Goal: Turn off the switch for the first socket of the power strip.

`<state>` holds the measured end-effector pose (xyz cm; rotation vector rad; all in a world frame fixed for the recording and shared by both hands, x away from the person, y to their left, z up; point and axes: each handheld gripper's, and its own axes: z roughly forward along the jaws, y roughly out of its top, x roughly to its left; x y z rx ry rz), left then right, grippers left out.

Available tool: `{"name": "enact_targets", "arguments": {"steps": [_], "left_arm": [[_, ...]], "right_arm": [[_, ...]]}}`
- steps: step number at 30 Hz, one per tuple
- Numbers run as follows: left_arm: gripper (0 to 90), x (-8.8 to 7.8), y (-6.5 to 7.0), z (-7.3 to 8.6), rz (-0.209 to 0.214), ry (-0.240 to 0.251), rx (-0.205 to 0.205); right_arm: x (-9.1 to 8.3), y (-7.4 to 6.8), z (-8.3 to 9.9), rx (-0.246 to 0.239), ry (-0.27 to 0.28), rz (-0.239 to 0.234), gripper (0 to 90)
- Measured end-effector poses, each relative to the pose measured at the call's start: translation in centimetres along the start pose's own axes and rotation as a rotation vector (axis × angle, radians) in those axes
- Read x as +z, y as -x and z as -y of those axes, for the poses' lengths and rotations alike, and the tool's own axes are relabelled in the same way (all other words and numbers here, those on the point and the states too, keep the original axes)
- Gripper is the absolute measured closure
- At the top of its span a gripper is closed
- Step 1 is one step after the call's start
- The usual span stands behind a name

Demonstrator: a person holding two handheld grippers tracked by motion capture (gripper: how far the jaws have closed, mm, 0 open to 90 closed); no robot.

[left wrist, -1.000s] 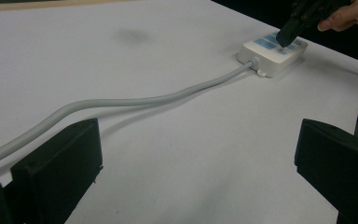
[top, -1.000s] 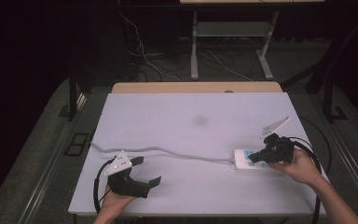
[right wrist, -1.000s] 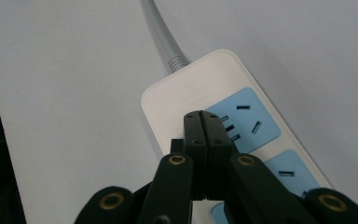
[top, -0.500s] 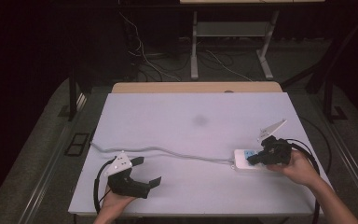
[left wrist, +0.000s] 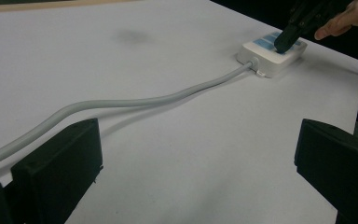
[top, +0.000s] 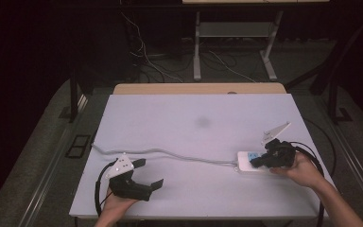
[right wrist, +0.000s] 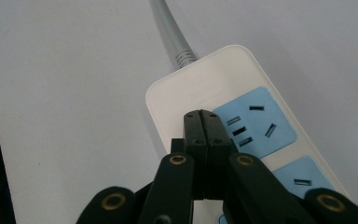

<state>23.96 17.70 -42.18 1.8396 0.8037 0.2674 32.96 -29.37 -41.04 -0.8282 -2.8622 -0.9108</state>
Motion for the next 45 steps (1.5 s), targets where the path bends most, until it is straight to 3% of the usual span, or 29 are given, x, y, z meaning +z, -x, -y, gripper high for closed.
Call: {"name": "enact_targets", "arguments": {"steps": [19, 20, 23, 29, 37, 45], "left_arm": [[0.0, 0.1, -0.1, 0.0, -0.001, -0.007, -0.001], [0.0, 0.1, -0.1, 0.0, 0.000, -0.006, -0.003], [0.0, 0.1, -0.1, 0.0, -0.004, -0.003, -0.005], [0.0, 0.0, -0.2, 0.0, -0.006, 0.002, -0.011], [0.0, 0.0, -0.2, 0.0, -0.005, 0.002, -0.011], [0.0, -0.1, -0.2, 0.0, -0.008, 0.009, -0.011]], "right_arm": [[-0.1, -0.1, -0.1, 0.003, -0.002, 0.006, 90.0], [-0.3, -0.2, -0.2, 0.005, 0.020, -0.010, 90.0], [-0.3, -0.5, -0.7, -0.009, -0.023, 0.006, 90.0], [-0.7, -0.8, -1.9, -0.031, -0.016, 0.001, 90.0], [-1.8, -0.8, -2.8, -0.037, 0.016, 0.011, 90.0], [-2.9, -0.7, -2.8, 0.004, 0.067, 0.023, 90.0]]}}
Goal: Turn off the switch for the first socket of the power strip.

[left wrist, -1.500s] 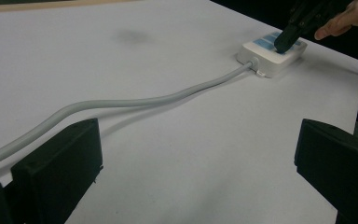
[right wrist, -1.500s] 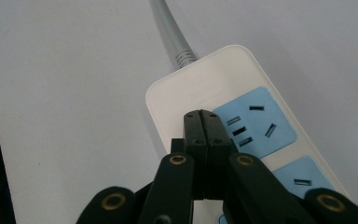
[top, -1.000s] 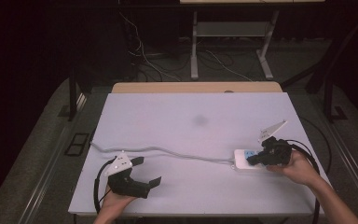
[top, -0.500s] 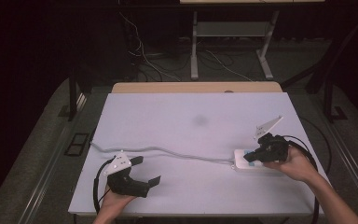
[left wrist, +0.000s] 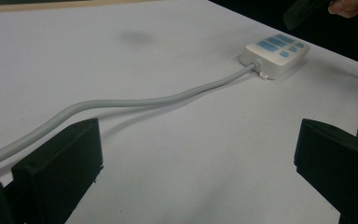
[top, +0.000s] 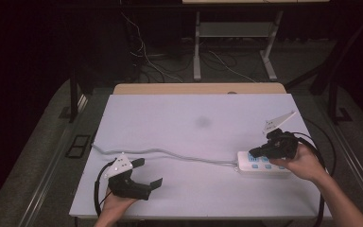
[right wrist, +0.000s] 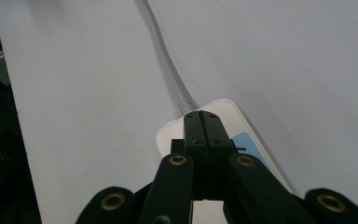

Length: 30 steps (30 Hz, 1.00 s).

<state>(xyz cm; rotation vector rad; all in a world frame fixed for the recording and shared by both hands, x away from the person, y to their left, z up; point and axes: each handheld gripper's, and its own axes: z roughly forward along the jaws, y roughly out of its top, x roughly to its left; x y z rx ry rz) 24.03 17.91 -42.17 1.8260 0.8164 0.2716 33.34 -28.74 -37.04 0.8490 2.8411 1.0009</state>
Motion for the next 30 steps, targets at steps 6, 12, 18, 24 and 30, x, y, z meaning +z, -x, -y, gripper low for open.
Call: {"name": "enact_targets", "arguments": {"steps": [6, 12, 18, 24, 30], "left_arm": [[0.0, 0.1, 0.0, -0.1, 0.002, 0.001, 0.001], [0.0, 0.1, 0.0, -0.1, 0.004, 0.003, 0.001], [0.0, 0.0, 0.0, -0.1, 0.006, 0.007, 0.001], [0.0, -0.1, 0.0, -0.1, 0.004, 0.011, 0.000], [0.0, -0.2, 0.0, -0.1, 0.004, 0.013, 0.001]], "right_arm": [[-0.9, 0.1, 0.1, 0.042, 0.059, 0.020, 89.8], [-1.4, 0.2, 0.2, 0.085, 0.102, 0.042, 89.4], [-1.9, 0.3, 0.6, 0.138, 0.143, 0.059, 86.8], [-2.6, 0.4, 1.5, 0.203, 0.202, 0.075, 77.3], [-3.2, -0.1, 2.7, 0.272, 0.281, 0.128, 49.0]]}}
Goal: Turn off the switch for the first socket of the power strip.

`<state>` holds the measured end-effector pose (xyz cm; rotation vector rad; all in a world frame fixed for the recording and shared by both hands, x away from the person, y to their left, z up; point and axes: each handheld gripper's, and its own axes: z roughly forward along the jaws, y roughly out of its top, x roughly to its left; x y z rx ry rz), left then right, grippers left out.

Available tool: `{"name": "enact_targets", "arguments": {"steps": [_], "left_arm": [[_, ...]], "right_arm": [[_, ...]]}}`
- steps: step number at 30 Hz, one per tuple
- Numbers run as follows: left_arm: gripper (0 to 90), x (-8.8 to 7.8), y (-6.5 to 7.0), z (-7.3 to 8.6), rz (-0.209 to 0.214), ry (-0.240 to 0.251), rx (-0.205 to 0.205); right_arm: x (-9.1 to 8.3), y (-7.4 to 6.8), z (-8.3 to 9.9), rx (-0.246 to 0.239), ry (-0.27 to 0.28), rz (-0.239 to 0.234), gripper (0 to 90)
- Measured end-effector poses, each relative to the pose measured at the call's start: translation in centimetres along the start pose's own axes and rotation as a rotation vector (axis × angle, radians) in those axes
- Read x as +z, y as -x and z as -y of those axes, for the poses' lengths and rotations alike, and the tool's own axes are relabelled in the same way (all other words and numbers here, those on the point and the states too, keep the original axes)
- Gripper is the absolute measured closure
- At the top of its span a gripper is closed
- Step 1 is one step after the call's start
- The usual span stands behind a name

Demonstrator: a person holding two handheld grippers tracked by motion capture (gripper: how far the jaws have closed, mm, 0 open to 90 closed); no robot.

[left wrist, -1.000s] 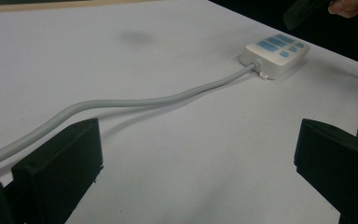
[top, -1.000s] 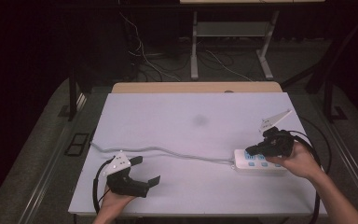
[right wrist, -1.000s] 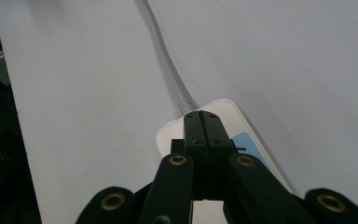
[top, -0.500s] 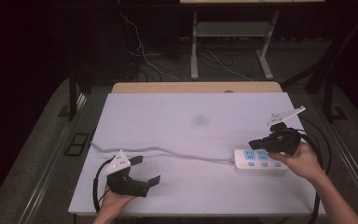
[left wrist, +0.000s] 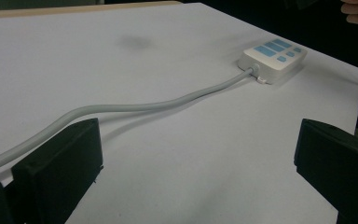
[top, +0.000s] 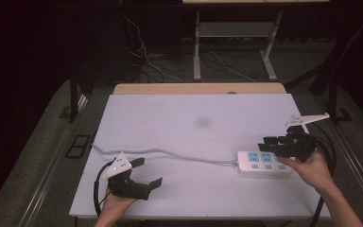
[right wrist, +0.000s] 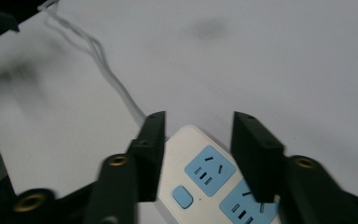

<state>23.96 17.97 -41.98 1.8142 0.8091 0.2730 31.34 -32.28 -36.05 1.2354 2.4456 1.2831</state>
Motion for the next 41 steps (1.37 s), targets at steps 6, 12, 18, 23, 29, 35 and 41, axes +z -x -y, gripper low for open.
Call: {"name": "enact_targets", "arguments": {"steps": [6, 12, 18, 23, 29, 35, 41], "left_arm": [[0.0, 0.0, 0.0, 0.0, 0.001, 0.003, 0.000], [0.0, -0.1, 0.0, 0.0, 0.002, 0.006, -0.002], [0.0, -0.1, 0.1, 0.0, 0.002, 0.004, -0.001], [0.0, -0.1, 0.0, 0.0, 0.000, 0.004, 0.000], [0.0, -0.1, 0.0, 0.0, 0.002, 0.003, 0.000], [0.0, 0.0, 0.1, 0.0, 0.003, -0.001, 0.002], [0.0, 0.1, 0.0, 0.0, 0.002, -0.009, 0.003]], "right_arm": [[-0.4, -0.3, 1.6, 0.070, 0.066, 0.031, 14.0], [-0.7, -0.7, 2.6, 0.078, 0.105, 0.036, 0.2], [-0.7, -1.3, 3.7, 0.084, 0.135, 0.016, 0.2], [-0.1, -1.7, 4.8, 0.086, 0.147, 0.004, 0.2], [0.8, -2.3, 6.6, 0.067, 0.169, 0.009, 0.2], [1.6, -2.7, 7.9, 0.053, 0.174, -0.003, 0.2], [2.0, -3.1, 8.2, 0.033, 0.178, -0.005, 0.3]]}}
